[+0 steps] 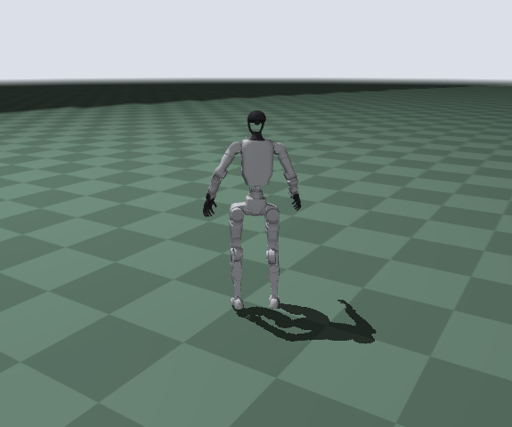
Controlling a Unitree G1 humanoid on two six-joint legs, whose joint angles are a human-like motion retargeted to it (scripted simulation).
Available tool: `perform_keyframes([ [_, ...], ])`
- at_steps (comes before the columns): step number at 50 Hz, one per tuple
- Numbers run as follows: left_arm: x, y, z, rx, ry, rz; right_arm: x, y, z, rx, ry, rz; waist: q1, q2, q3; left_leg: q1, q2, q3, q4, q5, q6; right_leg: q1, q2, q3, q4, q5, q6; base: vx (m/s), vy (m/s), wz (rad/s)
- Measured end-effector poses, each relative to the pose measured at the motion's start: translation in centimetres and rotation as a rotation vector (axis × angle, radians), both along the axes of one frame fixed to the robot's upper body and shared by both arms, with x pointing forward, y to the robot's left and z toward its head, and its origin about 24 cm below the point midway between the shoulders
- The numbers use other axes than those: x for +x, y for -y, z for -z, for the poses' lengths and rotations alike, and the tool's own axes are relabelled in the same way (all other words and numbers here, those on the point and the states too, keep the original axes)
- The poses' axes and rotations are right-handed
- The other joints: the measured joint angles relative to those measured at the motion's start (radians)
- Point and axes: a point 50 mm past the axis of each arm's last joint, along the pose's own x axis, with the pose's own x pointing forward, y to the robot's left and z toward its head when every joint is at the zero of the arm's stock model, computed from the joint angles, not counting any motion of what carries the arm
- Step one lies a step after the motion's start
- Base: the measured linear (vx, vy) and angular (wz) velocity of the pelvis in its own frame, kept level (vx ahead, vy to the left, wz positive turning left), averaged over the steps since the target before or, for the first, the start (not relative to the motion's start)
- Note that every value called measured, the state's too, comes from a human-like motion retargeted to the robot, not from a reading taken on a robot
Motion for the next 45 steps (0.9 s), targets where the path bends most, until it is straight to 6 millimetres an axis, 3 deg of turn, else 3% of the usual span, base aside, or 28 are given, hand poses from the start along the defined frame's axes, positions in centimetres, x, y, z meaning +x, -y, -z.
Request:
perform_keyframes([
  [5, 0.5, 2.4, -0.1, 0.007, 0.126, 0.068, 0.1, -1.1, 0.2, -0.036, 0.024, -0.047, 0.003, 0.001, -0.002, -0.025, -0.066, -0.112, -0.166, 0.038, 0.009, -0.010, 0.066, 0.190, 0.029, -0.002, 0.007, 0.20, -0.08, -2.18],
  [9, 2.1, 3.4, -0.9, 0.023, 0.246, 0.080, 0.0, -2.7, 1.0, -0.033, 0.010, -0.078, 0.009, -0.007, 0.005, -0.024, -0.081, -0.235, -0.281, 0.115, -0.015, 0.011, 0.116, 0.345, 0.024, 0.004, 0.012, 0.22, -0.01, -2.16],
  [13, 4.8, 3.8, -2.5, 0.042, 0.382, 0.094, -0.4, -4.2, 2.1, -0.008, -0.035, -0.099, 0.004, -0.022, 0.012, 0.010, -0.072, -0.277, -0.328, 0.178, -0.041, 0.063, 0.143, 0.481, -0.021, 0.013, -0.006, 0.22, 0.06, -1.81],
  [18, 9.3, 4.6, -5.7, 0.079, 0.598, 0.158, -1.7, -5.7, 3.4, 0.015, -0.102, -0.142, -0.029, -0.039, -0.007, 0.063, -0.034, -0.182, -0.330, 0.142, -0.042, 0.082, 0.173, 0.599, -0.012, -0.010, -0.015, 0.20, 0.11, -1.23],
  [22, 13.5, 5.9, -9.3, 0.123, 0.798, 0.235, -3.3, -6.5, 4.4, 0.021, -0.162, -0.149, -0.061, -0.041, -0.032, 0.098, -0.005, -0.120, -0.360, 0.125, -0.049, 0.048, 0.189, 0.576, 0.065, -0.063, -0.021, 0.13, 0.16, -0.75],
  [28, 19.6, 7.8, -16.8, 0.242, 1.091, 0.338, -5.2, -6.8, 5.4, 0.028, -0.258, -0.164, -0.060, -0.031, -0.039, 0.144, 0.026, -0.022, -0.400, 0.100, -0.090, -0.045, 0.069, 0.100, 0.207, -0.151, -0.071, 0.08, 0.15, -0.86],
  [32, 22.3, 8.0, -22.5, 0.338, 1.283, 0.315, -5.1, -6.5, 5.5, 0.019, -0.294, -0.203, -0.069, -0.024, -0.028, 0.159, 0.030, 0.040, -0.408, 0.088, -0.106, -0.073, 0.053, -0.009, 0.200, -0.144, -0.063, 0.03, 0.10, -0.80],
  [35, 23.1, 7.4, -26.4, 0.391, 1.435, 0.224, -4.4, -6.3, 5.3, 0.004, -0.289, -0.221, -0.102, -0.022, -0.030, 0.154, 0.021, 0.071, -0.412, 0.090, -0.103, -0.099, 0.082, 0.047, 0.152, -0.092, -0.049, 0.03, 0.06, -0.54],
  [40, 22.7, 6.0, -32.1, 0.440, 1.704, -0.008, -2.9, -5.7, 4.5, -0.023, -0.238, -0.213, -0.162, -0.011, -0.010, 0.159, 0.009, 0.110, -0.396, 0.080, -0.092, -0.091, 0.090, 0.100, 0.090, 0.000, -0.062, 0.04, 0.05, -0.40],
  [45, 21.8, 6.4, -36.0, 0.419, 1.871, -0.096, -3.1, -5.4, 4.4, -0.009, -0.245, -0.213, -0.193, 0.014, -0.006, 0.172, 0.009, 0.132, -0.383, 0.066, -0.099, -0.052, 0.090, 0.112, 0.036, 0.015, -0.053, 0.08, 0.02, -0.21],
])
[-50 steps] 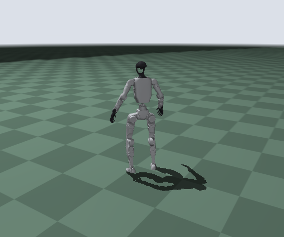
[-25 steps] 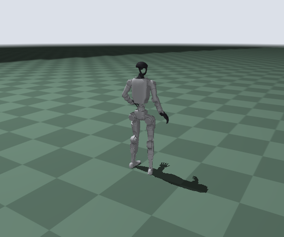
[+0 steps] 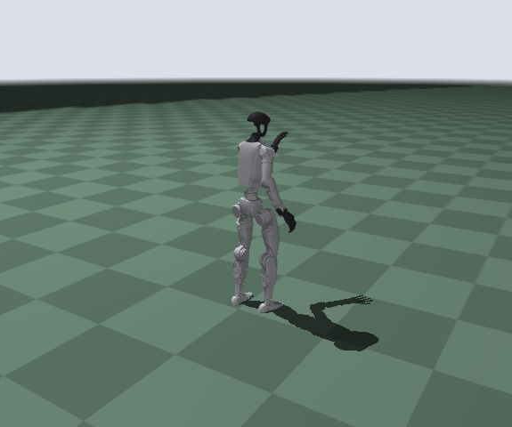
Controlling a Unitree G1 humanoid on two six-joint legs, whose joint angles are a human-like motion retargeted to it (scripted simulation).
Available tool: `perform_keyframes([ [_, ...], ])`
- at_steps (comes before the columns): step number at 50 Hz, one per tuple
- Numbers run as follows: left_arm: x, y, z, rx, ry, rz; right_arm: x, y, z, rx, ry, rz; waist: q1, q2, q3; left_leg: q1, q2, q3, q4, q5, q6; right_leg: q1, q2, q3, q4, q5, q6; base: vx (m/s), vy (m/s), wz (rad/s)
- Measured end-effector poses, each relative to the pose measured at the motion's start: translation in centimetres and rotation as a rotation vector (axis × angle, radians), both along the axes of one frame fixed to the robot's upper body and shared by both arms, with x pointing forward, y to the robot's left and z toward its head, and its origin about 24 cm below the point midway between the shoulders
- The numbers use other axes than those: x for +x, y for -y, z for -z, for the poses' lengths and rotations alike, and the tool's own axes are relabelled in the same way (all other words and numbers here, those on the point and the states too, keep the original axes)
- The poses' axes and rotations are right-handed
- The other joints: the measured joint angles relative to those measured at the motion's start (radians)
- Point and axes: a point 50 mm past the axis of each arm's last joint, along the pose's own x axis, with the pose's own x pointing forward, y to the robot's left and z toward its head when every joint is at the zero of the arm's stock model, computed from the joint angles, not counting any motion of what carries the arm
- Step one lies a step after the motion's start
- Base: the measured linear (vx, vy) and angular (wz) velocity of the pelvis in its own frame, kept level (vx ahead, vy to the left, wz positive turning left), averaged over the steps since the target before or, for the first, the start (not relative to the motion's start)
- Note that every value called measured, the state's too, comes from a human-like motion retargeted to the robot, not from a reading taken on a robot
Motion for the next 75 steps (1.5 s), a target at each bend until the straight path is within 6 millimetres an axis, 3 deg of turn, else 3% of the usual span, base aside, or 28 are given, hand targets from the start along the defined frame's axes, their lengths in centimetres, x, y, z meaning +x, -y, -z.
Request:
perform_keyframes([
  [7, 0.7, 2.1, -3.6, 0.117, 0.007, 0.021, -2.7, 1.1, 0.9, 0.020, -0.127, 0.032, -0.033, 0.050, -0.040, 0.020, 0.002, -0.014, -0.025, -0.009, -0.003, 0.038, 0.002, -0.025, -0.049, 0.007, 0.027, 0.09, -0.02, 0.13],
  [15, 3.8, 4.2, -7.6, 0.329, -0.087, 0.014, -4.5, 2.7, 0.9, -0.011, -0.165, 0.113, -0.067, 0.097, -0.084, 0.023, 0.003, -0.053, -0.038, -0.006, 0.000, 0.061, -0.002, -0.073, -0.066, -0.007, 0.035, 0.07, -0.04, 0.27],
  [19, 6.1, 3.4, -8.2, 0.439, -0.229, -0.087, -3.8, 3.5, 0.3, -0.038, -0.116, 0.121, -0.082, 0.113, -0.096, 0.022, 0.001, -0.057, -0.031, -0.014, 0.007, 0.059, -0.005, -0.080, -0.054, -0.020, 0.047, 0.06, -0.05, 0.06],
  [25, 7.8, -1.0, -6.6, 0.485, -0.513, -0.307, -1.8, 4.8, -1.1, -0.072, -0.001, 0.118, -0.121, 0.140, -0.101, 0.001, -0.002, -0.051, 0.040, -0.043, 0.023, 0.079, -0.012, -0.064, -0.071, -0.027, 0.063, 0.01, -0.01, 0.01],
  [29, 7.8, -2.9, -5.8, 0.450, -0.597, -0.373, -0.8, 5.1, -1.8, -0.084, 0.054, 0.128, -0.120, 0.134, -0.101, -0.045, -0.002, -0.020, 0.157, -0.060, 0.033, 0.078, -0.026, -0.039, -0.062, -0.037, 0.077, 0.04, -0.04, -0.29],
  [33, 7.6, -3.5, -5.5, 0.446, -0.604, -0.397, -0.5, 5.2, -2.0, -0.093, 0.071, 0.131, -0.103, 0.125, -0.097, -0.085, 0.004, 0.005, 0.227, -0.079, 0.032, 0.087, -0.050, -0.071, -0.065, -0.020, 0.075, 0.04, -0.02, -0.38],
  [35, 7.6, -3.6, -5.7, 0.455, -0.593, -0.392, -0.4, 5.2, -1.9, -0.099, 0.071, 0.124, -0.109, 0.123, -0.094, -0.091, 0.004, -0.001, 0.206, -0.074, 0.030, 0.109, -0.027, 0.000, -0.114, -0.019, 0.086, 0.05, -0.01, -0.25],
  [45, 5.0, -8.3, -8.8, 0.438, -0.585, -0.498, 0.6, 4.3, -2.0, -0.074, 0.085, 0.063, -0.179, 0.123, -0.113, -0.045, 0.018, 0.054, 0.027, -0.007, 0.032, 0.053, 0.006, 0.058, -0.093, 0.000, 0.067, 0.03, 0.02, -0.33],
  [52, 3.5, -10.9, -10.2, 0.295, -0.787, -0.470, -0.9, 3.5, -0.9, 0.040, -0.041, 0.038, -0.192, 0.117, -0.128, -0.030, 0.020, 0.114, -0.024, 0.011, 0.022, 0.036, 0.017, 0.108, -0.124, 0.025, 0.064, 0.02, 0.03, -0.44],
  [57, 3.5, -10.9, -10.3, 0.266, -0.862, -0.450, -2.6, 3.4, 0.1, 0.068, -0.144, 0.031, -0.192, 0.121, -0.126, -0.023, 0.021, 0.130, -0.027, 0.006, 0.026, 0.036, 0.020, 0.123, -0.127, 0.029, 0.063, 0.02, 0.02, -0.15],
  [65, 4.6, -9.3, -9.7, 0.401, -0.771, -0.502, -4.2, 3.9, 0.4, 0.007, -0.156, 0.074, -0.205, 0.135, -0.122, -0.012, 0.013, 0.099, -0.046, 0.008, 0.022, 0.044, 0.013, 0.091, -0.112, 0.016, 0.067, 0.02, 0.03, 0.18],
  [75, 5.5, -7.3, -9.5, 0.515, -0.749, -0.483, -3.2, 4.5, -0.2, -0.015, -0.123, 0.059, -0.184, 0.150, -0.124, -0.012, 0.002, 0.058, -0.054, 0.007, 0.021, 0.057, 0.000, 0.051, -0.112, 0.003, 0.067, 0.01, 0.02, 0.20],
])
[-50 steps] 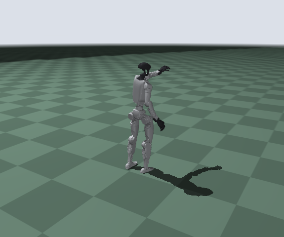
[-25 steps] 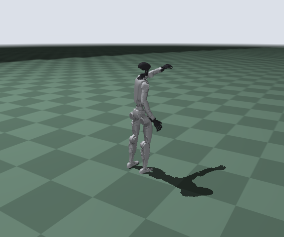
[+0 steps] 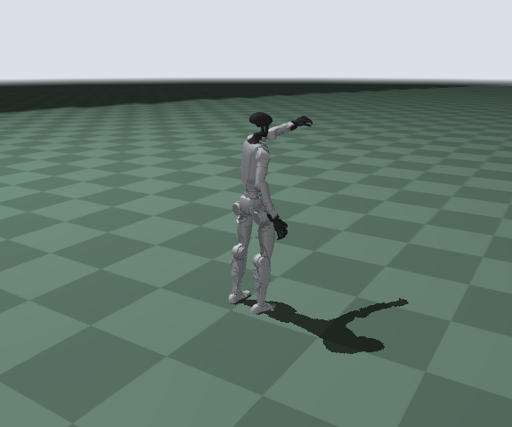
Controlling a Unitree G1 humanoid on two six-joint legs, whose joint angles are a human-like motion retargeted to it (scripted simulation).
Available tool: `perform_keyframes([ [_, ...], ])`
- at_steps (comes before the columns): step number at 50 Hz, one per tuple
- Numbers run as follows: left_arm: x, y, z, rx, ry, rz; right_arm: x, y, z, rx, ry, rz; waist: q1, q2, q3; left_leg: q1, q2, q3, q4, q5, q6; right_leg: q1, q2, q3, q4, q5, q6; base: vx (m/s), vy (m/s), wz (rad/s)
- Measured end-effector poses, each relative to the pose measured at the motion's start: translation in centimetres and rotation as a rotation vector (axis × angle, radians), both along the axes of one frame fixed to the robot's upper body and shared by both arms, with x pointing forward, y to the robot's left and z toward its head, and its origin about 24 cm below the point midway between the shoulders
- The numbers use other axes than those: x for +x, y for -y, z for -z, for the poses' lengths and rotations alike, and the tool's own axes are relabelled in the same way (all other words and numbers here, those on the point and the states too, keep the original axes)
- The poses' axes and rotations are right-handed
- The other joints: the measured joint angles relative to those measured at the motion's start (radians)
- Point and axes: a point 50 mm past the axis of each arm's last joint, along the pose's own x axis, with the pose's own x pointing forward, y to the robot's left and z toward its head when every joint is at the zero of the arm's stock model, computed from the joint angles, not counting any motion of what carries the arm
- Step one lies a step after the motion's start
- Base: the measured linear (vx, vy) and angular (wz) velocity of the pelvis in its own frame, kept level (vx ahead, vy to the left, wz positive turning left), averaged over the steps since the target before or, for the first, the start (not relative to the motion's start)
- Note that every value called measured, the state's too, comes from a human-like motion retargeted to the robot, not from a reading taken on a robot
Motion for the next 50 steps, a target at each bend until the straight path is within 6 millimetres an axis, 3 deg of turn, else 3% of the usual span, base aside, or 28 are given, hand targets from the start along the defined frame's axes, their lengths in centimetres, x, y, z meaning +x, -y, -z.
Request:
perform_keyframes([
  [9, 0.3, 1.0, -0.4, -0.078, 0.011, 0.077, 2.5, -0.2, -0.9, 0.011, 0.071, -0.050, 0.030, -0.007, -0.003, 0.000, -0.006, -0.050, 0.005, 0.001, 0.002, 0.013, -0.011, -0.050, 0.021, -0.020, 0.001, 0.01, -0.01, 0.30],
  [19, -0.3, 0.1, -0.5, -0.085, 0.024, 0.085, 3.9, -0.7, -1.5, 0.007, 0.120, -0.091, 0.083, -0.032, -0.003, 0.002, -0.011, -0.117, 0.007, 0.007, 0.000, 0.049, -0.019, -0.119, 0.012, -0.033, 0.001, 0.00, -0.03, 0.36],
  [31, -1.9, 1.4, -0.5, -0.061, 0.068, 0.316, 2.0, -1.3, -0.5, 0.046, 0.050, -0.100, 0.193, -0.084, -0.006, -0.002, -0.017, -0.203, 0.004, 0.014, -0.002, 0.073, -0.027, -0.210, 0.025, -0.055, 0.006, 0.01, -0.04, 0.38],
  [40, -5.5, 2.3, 0.2, -0.048, 0.156, 0.511, 0.0, -2.4, 0.7, 0.079, -0.035, -0.086, 0.303, -0.130, 0.011, 0.010, -0.022, -0.271, -0.001, 0.017, -0.008, 0.126, -0.025, -0.273, -0.005, -0.060, 0.006, 0.03, -0.04, 0.38],
  [45, -8.0, 0.2, 1.2, -0.118, 0.231, 0.508, -0.5, -3.3, 1.1, 0.114, -0.052, -0.071, 0.387, -0.161, 0.015, 0.018, -0.027, -0.290, -0.003, 0.016, -0.008, 0.139, -0.030, -0.289, -0.002, -0.069, 0.008, 0.02, -0.02, 0.13],
  [50, -11.5, -5.2, 4.6, -0.275, 0.311, 0.367, -0.1, -3.1, 0.9, 0.110, -0.022, -0.058, 0.470, -0.169, 0.019, 0.022, -0.033, -0.298, 0.000, 0.014, -0.006, 0.147, -0.035, -0.295, -0.002, -0.077, 0.011, 0.02, -0.01, 0.04],
])
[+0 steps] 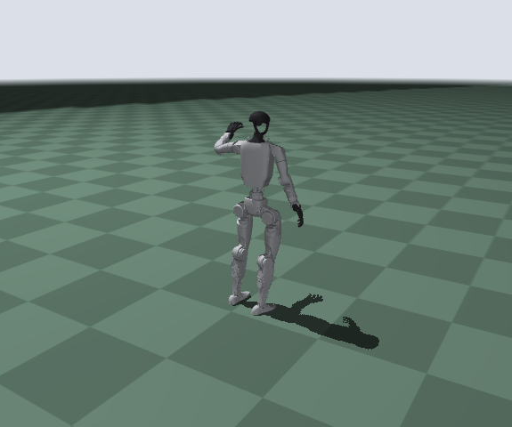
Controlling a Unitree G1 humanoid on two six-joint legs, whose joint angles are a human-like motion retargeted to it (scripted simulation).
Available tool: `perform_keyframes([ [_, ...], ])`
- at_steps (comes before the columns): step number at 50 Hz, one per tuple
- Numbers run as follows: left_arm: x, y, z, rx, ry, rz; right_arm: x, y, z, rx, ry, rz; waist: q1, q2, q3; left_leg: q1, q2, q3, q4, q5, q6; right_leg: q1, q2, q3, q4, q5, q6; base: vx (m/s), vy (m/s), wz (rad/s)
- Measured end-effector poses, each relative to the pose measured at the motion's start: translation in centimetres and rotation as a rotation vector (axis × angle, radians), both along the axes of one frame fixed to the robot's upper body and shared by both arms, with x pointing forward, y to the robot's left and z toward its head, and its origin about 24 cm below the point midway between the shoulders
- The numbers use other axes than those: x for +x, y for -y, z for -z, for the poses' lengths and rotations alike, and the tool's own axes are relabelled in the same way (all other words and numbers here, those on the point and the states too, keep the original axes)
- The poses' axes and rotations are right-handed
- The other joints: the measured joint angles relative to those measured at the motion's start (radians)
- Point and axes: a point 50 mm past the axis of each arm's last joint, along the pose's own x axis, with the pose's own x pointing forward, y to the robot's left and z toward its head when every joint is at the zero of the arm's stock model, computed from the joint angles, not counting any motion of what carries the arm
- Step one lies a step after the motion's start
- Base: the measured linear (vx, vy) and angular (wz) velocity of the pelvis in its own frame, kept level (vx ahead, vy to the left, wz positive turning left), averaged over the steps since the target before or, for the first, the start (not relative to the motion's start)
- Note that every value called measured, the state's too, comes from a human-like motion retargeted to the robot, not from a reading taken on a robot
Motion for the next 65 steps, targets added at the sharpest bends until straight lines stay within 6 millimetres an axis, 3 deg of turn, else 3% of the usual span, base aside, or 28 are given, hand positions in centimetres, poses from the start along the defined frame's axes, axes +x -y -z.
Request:
perform_keyframes([
  [5, -4.5, -6.1, 4.4, -0.198, -0.041, -0.219, 0.6, 0.5, -0.5, -0.017, 0.027, -0.014, 0.063, 0.002, 0.005, 0.005, -0.004, -0.012, 0.000, -0.002, 0.004, 0.009, -0.003, -0.009, 0.000, -0.004, 0.005, 0.03, 0.00, 0.09],
  [10, -8.3, -9.6, 7.3, -0.297, -0.111, -0.394, 1.3, 0.6, -0.7, -0.017, 0.023, -0.075, 0.096, -0.002, 0.010, 0.003, -0.010, -0.040, 0.001, -0.002, 0.009, 0.004, -0.013, -0.036, 0.034, -0.022, 0.010, 0.04, 0.00, 0.31],
  [31, -10.7, -12.1, 14.1, -0.543, -0.207, -0.555, 6.6, -1.2, -2.6, -0.026, 0.180, -0.225, 0.090, -0.006, 0.023, -0.001, -0.022, -0.071, 0.001, 0.004, 0.010, 0.020, -0.020, -0.070, 0.022, -0.034, 0.006, 0.00, 0.00, 0.08],
  [35, -11.6, -12.5, 16.2, -0.634, -0.221, -0.588, 7.4, -1.0, -3.2, -0.064, 0.181, -0.319, 0.075, 0.012, 0.034, -0.011, -0.018, -0.054, 0.012, -0.001, 0.011, 0.009, -0.016, -0.048, 0.021, -0.032, 0.006, -0.02, 0.00, -0.24],
  [39, -13.2, -12.8, 19.9, -0.775, -0.251, -0.653, 8.6, -0.4, -4.0, -0.135, 0.182, -0.429, 0.064, 0.041, 0.050, -0.029, -0.015, -0.027, 0.044, -0.008, 0.017, -0.011, -0.017, -0.022, 0.037, -0.037, 0.004, -0.03, 0.01, -0.32],
  [45, -17.0, -12.1, 27.3, -0.994, -0.394, -0.809, 11.2, 0.3, -5.6, -0.249, 0.253, -0.485, 0.053, 0.084, 0.096, -0.081, -0.021, 0.028, 0.161, -0.015, 0.039, -0.029, -0.031, 0.022, 0.072, -0.059, 0.000, -0.02, 0.00, -0.33],
  [52, -23.1, -8.7, 35.4, -1.214, -0.667, -1.001, 14.0, -0.5, -6.5, -0.290, 0.346, -0.417, 0.045, 0.093, 0.145, -0.283, -0.036, 0.085, 0.534, 0.051, 0.061, -0.024, -0.068, 0.061, 0.070, -0.068, -0.002, 0.02, -0.02, -0.22],
  [58, -27.8, -5.5, 39.2, -1.368, -0.793, -1.137, 15.5, -3.0, -6.1, -0.268, 0.363, -0.428, 0.081, 0.080, 0.164, -0.408, -0.013, 0.159, 0.565, 0.026, 0.071, -0.017, -0.083, 0.083, 0.051, -0.060, 0.012, 0.11, 0.00, -0.20],
  [65, -29.4, -2.6, 41.4, -1.441, -0.869, -1.161, 17.9, -6.9, -6.5, -0.237, 0.416, -0.493, 0.160, 0.084, 0.186, -0.423, 0.071, 0.270, 0.165, 0.070, 0.036, 0.014, -0.033, 0.088, 0.011, -0.076, 0.014, 0.23, 0.02, -0.16],
])
